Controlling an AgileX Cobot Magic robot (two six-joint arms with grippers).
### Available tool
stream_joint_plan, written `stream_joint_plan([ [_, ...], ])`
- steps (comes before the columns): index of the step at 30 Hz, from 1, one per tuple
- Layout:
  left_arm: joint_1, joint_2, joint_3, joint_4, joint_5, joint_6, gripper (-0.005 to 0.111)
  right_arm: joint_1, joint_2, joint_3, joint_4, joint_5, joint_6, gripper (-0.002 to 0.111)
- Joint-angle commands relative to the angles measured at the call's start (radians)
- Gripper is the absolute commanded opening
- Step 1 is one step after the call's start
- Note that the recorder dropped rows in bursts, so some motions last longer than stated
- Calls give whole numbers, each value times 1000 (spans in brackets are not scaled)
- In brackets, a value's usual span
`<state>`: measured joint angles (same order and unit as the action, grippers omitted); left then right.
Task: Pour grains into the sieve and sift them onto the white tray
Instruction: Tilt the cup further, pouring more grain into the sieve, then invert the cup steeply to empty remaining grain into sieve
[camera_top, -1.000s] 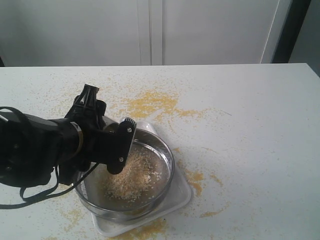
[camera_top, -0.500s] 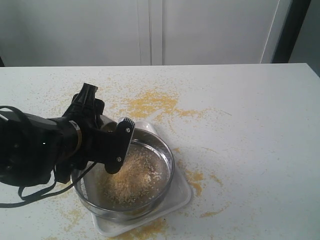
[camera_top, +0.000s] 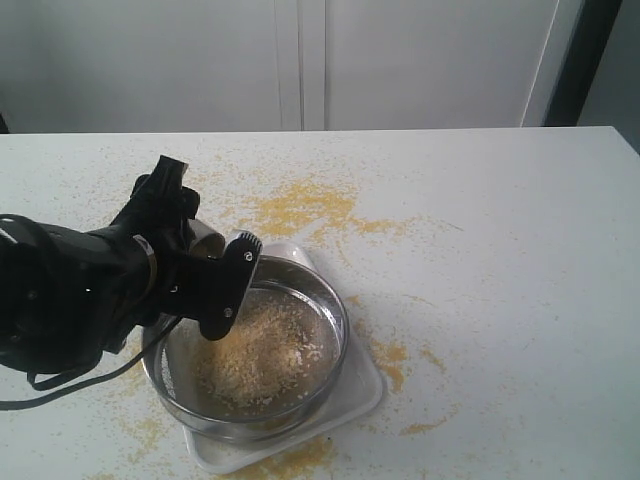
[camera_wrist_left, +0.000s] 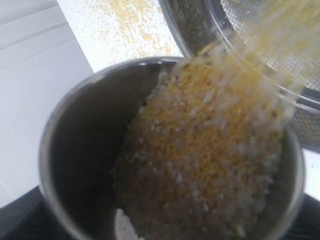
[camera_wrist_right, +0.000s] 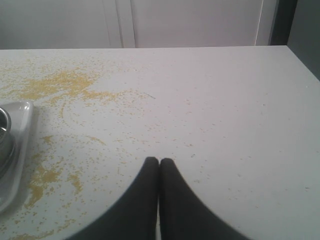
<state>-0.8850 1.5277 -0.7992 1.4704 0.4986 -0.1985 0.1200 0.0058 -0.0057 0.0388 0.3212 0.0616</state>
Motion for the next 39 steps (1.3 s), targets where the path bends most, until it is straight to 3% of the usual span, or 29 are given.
stream_joint_plan([
  [1,-7,-15,-6,39,20,-3,0,2,-6,6,-7,-9,3,0],
  [39,-7,-15,-6,194,21,-3,0,2,-6,6,-7,-9,3,0],
])
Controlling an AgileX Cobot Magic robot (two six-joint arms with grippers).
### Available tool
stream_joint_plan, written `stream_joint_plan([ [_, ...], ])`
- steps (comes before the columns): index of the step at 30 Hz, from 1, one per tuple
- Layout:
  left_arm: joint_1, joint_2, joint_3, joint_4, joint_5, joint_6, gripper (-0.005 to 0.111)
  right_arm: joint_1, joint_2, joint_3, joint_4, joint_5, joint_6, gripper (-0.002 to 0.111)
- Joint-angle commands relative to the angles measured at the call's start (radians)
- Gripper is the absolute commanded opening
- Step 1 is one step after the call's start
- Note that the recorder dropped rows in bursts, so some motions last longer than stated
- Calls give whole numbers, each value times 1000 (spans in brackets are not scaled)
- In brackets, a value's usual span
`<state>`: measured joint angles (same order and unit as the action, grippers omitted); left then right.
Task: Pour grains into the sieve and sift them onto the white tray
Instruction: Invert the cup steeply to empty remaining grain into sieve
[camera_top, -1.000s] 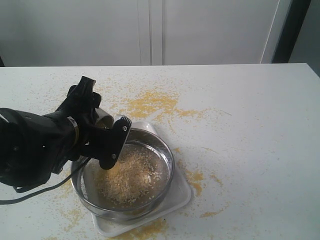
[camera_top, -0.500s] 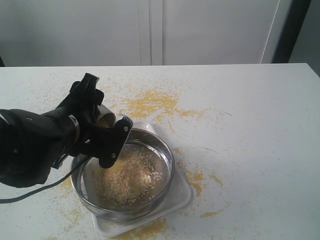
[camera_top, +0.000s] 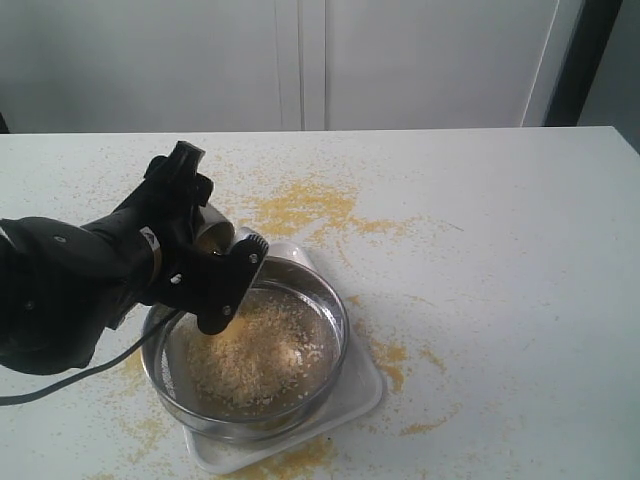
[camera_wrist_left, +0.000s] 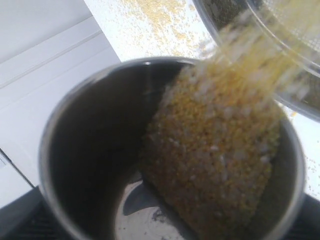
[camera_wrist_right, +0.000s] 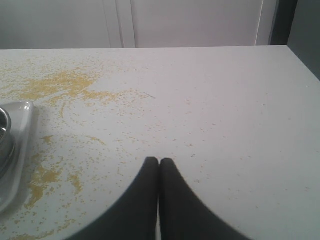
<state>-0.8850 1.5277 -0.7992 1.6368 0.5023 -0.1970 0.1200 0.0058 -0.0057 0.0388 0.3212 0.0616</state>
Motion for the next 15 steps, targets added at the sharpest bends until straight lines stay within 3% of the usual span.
stream_joint_plan([
  [1,-7,-15,-6,28,18,-4,0,2,-6,6,-7,-9,3,0],
  [15,-7,-15,-6,44,25,-4,0,2,-6,6,-7,-9,3,0],
])
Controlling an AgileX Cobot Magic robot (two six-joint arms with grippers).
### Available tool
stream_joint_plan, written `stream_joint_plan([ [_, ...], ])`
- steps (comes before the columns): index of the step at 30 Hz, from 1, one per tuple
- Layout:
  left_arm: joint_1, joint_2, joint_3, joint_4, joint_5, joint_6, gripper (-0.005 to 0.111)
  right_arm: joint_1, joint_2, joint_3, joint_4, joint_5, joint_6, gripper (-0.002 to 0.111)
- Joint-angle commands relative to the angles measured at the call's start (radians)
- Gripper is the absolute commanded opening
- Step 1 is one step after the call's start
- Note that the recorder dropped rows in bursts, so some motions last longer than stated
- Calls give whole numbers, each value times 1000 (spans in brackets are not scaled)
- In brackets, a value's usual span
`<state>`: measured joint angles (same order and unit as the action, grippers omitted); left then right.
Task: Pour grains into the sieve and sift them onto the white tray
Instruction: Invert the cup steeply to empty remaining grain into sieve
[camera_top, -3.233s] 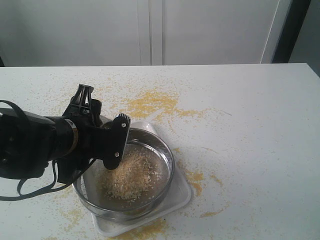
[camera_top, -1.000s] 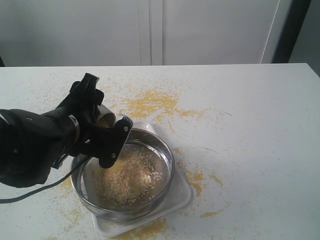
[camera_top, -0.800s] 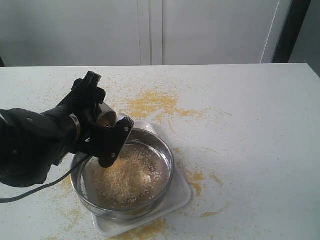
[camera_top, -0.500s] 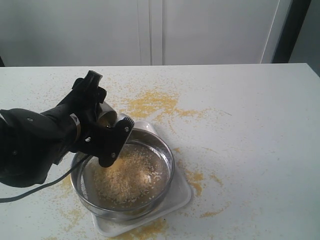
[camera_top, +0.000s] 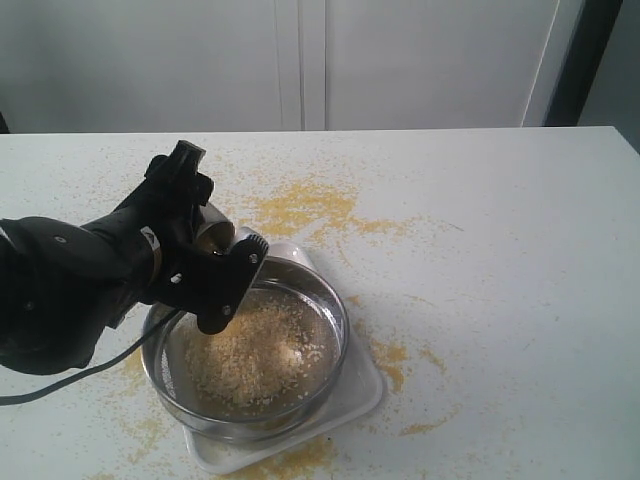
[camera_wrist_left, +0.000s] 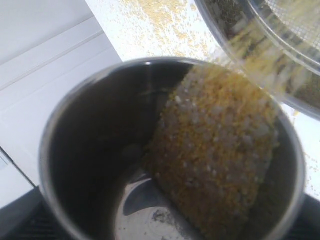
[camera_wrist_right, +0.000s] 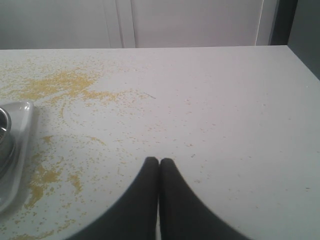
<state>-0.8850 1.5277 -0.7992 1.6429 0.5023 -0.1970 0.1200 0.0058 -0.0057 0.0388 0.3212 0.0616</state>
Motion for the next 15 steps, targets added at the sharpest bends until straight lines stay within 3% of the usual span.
stream_joint_plan([
  [1,-7,-15,-6,46,29,-4,0,2,-6,6,-7,-9,3,0],
  [15,-7,-15,-6,102,47,-4,0,2,-6,6,-7,-9,3,0],
])
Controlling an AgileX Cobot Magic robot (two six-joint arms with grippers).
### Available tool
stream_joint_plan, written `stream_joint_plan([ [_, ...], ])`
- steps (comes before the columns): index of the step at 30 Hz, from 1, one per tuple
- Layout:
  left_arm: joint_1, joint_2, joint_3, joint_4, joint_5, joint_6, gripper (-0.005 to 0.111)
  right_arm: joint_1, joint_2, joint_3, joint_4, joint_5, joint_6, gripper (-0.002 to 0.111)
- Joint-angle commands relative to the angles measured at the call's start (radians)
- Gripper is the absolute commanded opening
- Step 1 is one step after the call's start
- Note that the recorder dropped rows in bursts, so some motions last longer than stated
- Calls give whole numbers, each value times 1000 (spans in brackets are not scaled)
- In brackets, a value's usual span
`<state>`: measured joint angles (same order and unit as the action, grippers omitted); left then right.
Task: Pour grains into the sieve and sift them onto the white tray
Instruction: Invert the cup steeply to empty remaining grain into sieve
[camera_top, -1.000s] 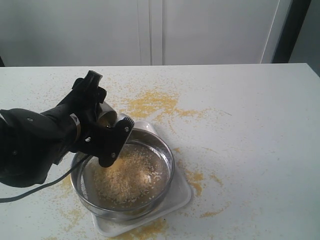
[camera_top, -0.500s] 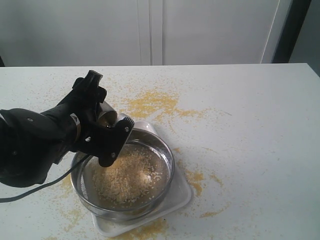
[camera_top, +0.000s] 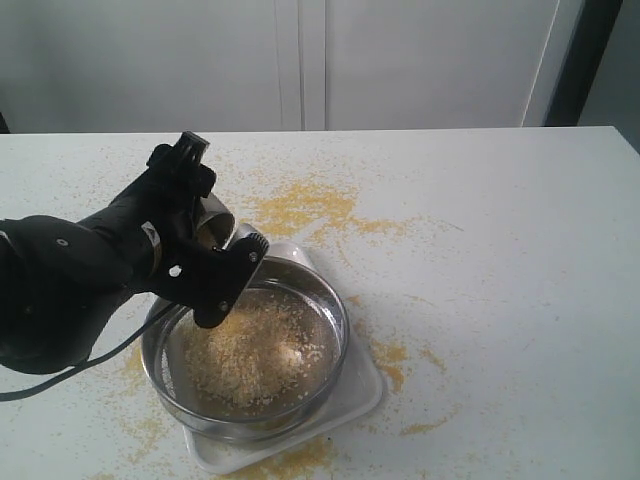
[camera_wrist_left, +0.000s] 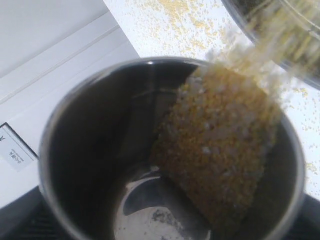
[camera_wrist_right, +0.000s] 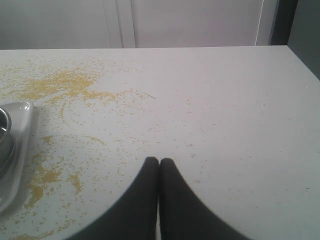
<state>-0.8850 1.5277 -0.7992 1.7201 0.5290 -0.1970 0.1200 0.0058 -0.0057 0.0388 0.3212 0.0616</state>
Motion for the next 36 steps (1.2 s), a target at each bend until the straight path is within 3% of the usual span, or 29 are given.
stream_joint_plan([
  [1,-7,-15,-6,24,20,-4,0,2,-6,6,-7,-9,3,0],
  [36,-7,-15,-6,24,20,188,0,2,-6,6,-7,-9,3,0],
])
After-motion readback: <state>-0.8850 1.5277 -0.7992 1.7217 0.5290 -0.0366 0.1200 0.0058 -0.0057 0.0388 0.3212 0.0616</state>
